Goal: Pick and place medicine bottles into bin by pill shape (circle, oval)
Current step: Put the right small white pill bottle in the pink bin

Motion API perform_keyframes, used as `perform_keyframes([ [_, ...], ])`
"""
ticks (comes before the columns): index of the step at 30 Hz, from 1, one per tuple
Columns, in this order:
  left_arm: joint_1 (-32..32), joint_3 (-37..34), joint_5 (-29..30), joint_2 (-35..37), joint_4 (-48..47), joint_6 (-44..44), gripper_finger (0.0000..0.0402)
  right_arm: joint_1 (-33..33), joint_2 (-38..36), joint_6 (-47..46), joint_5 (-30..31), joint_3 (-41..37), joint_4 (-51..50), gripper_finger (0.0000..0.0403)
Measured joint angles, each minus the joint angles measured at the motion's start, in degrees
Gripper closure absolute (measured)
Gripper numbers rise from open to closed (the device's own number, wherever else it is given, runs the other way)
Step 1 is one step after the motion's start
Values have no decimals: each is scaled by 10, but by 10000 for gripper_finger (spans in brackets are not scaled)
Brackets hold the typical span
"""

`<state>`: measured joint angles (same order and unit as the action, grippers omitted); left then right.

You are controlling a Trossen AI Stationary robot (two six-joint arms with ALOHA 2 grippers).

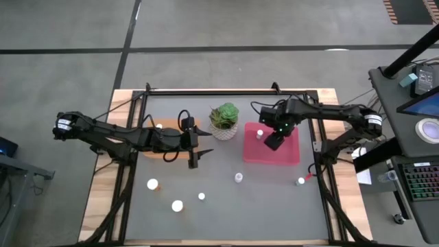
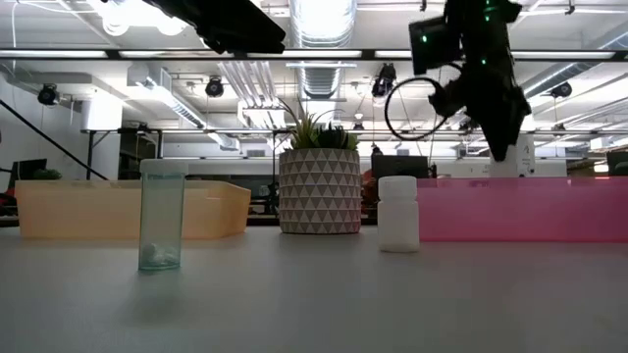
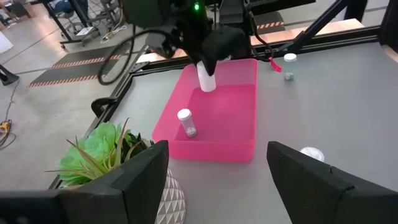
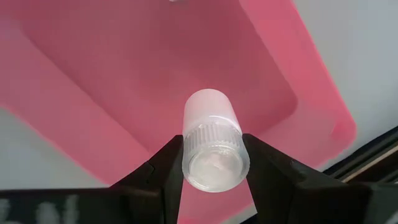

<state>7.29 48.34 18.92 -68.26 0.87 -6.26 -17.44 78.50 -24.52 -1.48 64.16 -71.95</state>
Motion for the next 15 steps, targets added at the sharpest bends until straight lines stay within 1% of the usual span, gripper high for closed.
perform_keyframes([
  [4, 0, 0, 0, 0, 0, 0, 145, -18, 0, 24, 4, -37, 10, 264],
  [8, 0, 0, 0, 0, 0, 0, 145, -29, 0, 45, 31, -62, 10, 264],
  [15, 0, 0, 0, 0, 0, 0, 145, -34, 0, 73, 32, -90, 54, 264],
])
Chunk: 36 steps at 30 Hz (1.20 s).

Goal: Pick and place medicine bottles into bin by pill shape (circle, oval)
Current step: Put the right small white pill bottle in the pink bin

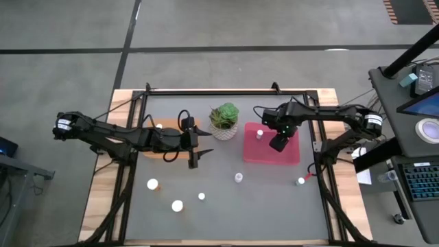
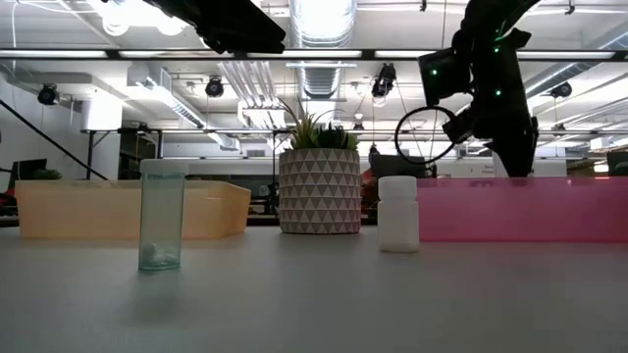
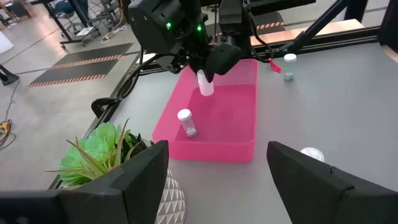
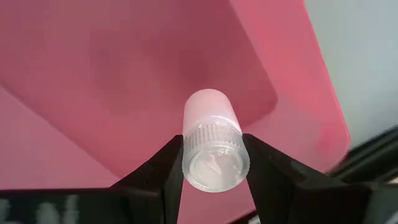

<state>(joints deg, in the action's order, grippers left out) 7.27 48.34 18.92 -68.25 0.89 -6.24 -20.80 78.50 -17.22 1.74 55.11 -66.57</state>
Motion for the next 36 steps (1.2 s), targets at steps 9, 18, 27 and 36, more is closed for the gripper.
perform_keyframes([
  [9, 0, 0, 0, 0, 0, -1, 145, 0, 0, 15, 12, -18, 33, 264],
  [18, 0, 0, 0, 0, 0, -1, 145, 0, 0, 15, 30, -19, 49, 254],
  [27, 0, 0, 0, 0, 0, -1, 145, 0, 4, 16, 28, -19, 56, 244],
  [36, 0, 0, 0, 0, 0, -2, 145, 0, 11, 13, 28, -18, 55, 209],
])
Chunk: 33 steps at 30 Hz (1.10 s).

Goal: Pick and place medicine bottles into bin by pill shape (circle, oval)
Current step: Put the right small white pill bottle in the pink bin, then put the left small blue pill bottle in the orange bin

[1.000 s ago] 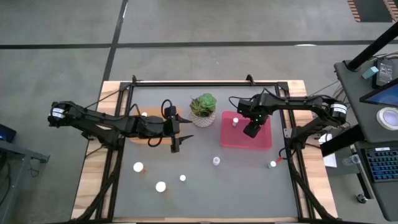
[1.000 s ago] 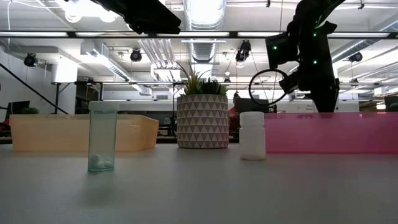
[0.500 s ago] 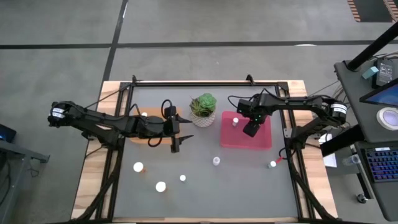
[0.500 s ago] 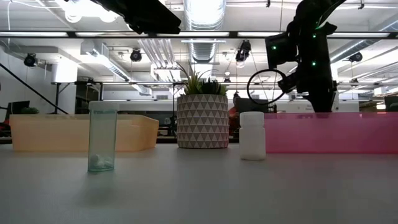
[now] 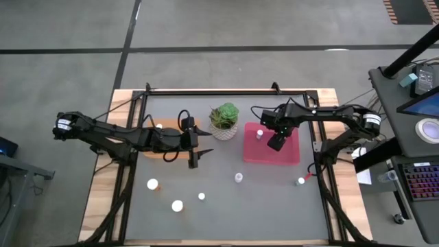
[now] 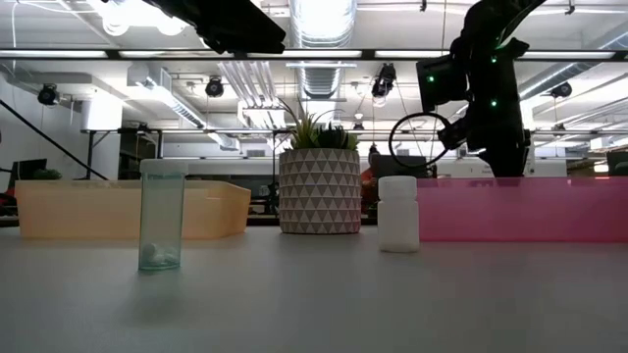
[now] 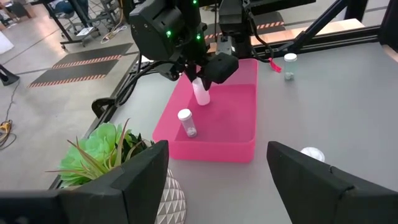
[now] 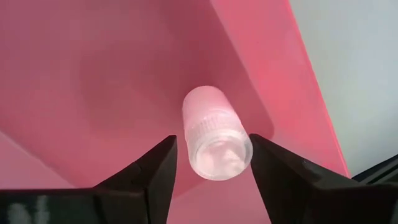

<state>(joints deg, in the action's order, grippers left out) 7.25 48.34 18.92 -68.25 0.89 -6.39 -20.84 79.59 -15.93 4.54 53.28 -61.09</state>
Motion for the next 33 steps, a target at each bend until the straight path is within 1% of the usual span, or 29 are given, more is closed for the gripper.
perform_keyframes([
  [6, 0, 0, 0, 0, 1, 0, 145, 0, -11, -1, 0, 31, -24, 205],
  [14, 1, 0, 0, 0, 1, 5, 145, 6, -25, -16, 2, 110, -89, 209],
  [18, 1, 0, 0, 0, 0, 25, 145, 26, -56, -33, 2, 137, -89, 209],
  [21, 2, 0, 0, 0, -3, 39, 145, 53, -89, -43, 4, 142, -76, 209],
  [24, 3, 0, -3, 0, -2, 46, 145, 97, -135, -61, 28, 128, -22, 209],
  [28, 4, 0, -4, 0, -1, 61, 145, 173, -200, -66, 94, 84, 93, 209],
  [33, 6, 0, -6, 0, 0, 94, 145, 262, -273, -25, 167, 10, 249, 209],
])
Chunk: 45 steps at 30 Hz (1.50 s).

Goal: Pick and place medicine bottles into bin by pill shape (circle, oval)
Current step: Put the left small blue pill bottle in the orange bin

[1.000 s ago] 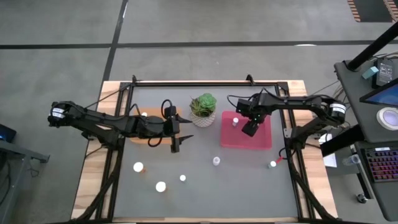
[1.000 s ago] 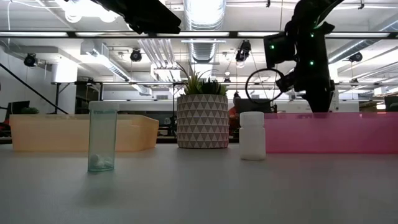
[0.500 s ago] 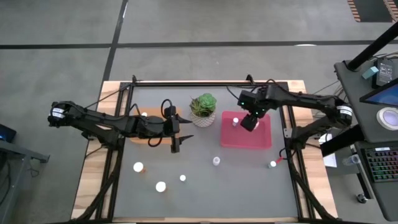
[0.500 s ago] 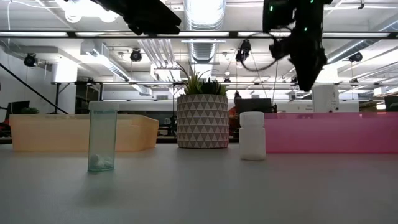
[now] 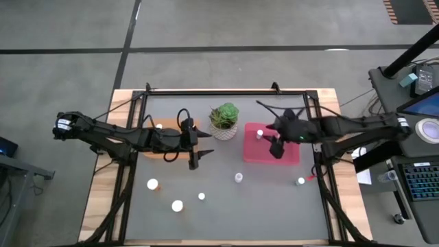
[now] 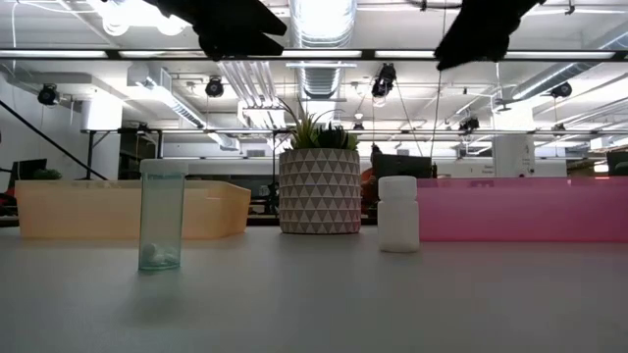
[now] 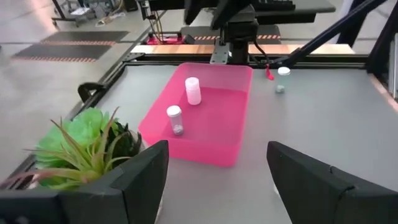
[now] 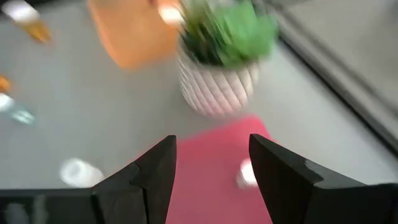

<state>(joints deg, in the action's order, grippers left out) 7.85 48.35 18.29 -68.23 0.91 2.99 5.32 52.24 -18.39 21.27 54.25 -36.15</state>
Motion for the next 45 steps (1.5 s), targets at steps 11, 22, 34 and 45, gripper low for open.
perform_keyframes([
  [11, 27, 12, -5, 0, -1, 96, 145, 117, -91, 236, 15, -183, 371, 209],
  [22, 43, 77, 7, -12, 1, 128, 146, 127, -198, 411, -96, -307, 588, 209],
  [34, 44, 223, -4, -106, -168, 186, 146, 127, -316, 423, -98, -362, 592, 209],
  [45, 80, 393, -121, -236, -442, 315, 146, 127, -366, 431, -97, -383, 593, 209],
])
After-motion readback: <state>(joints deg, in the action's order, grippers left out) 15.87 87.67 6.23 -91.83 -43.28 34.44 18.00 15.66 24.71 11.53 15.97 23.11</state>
